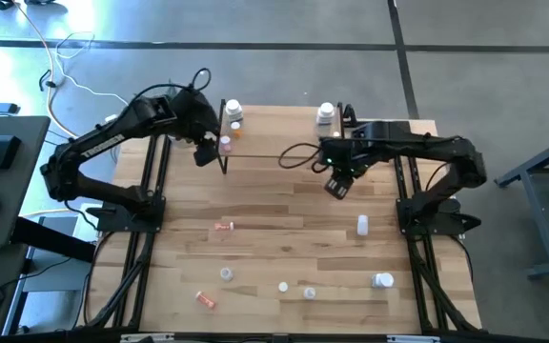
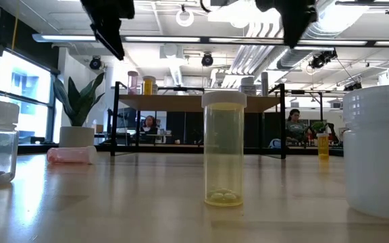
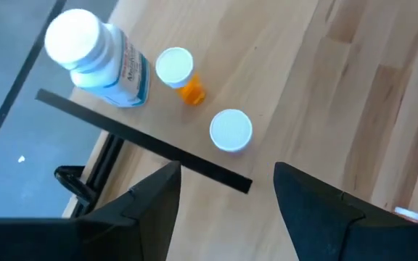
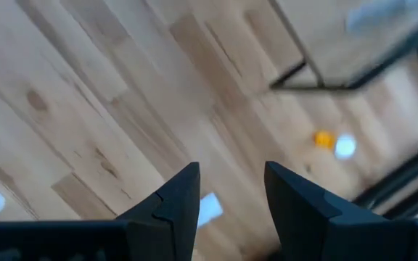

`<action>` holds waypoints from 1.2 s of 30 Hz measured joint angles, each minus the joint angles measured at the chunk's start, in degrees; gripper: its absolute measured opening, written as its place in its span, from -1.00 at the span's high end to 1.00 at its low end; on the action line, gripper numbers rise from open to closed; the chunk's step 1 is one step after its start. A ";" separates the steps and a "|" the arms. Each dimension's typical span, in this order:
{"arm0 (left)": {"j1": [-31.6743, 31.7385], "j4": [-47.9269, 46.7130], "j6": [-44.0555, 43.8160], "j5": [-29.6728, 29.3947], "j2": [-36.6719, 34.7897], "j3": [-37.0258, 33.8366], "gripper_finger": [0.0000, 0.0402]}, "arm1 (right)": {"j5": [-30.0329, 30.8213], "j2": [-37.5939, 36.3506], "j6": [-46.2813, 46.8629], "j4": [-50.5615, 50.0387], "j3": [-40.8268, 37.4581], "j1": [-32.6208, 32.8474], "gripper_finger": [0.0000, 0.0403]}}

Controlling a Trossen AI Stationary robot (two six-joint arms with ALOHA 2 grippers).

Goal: Pick and place medicine bottles onto shelf by color
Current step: Put the top white pill bottle on the shelf

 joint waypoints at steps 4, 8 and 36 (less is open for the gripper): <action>-0.02 -0.02 -0.73 0.06 -2.88 0.00 -0.04 | -1.76 -5.44 7.85 3.41 -8.55 0.71 0.27; -0.04 -0.01 -2.02 0.08 -4.81 0.00 -0.04 | -4.08 -10.28 17.03 7.36 -16.05 1.42 0.27; -0.04 -2.54 -3.48 0.56 -7.32 0.00 -0.04 | -15.67 -18.65 48.72 29.67 -52.12 4.08 -0.15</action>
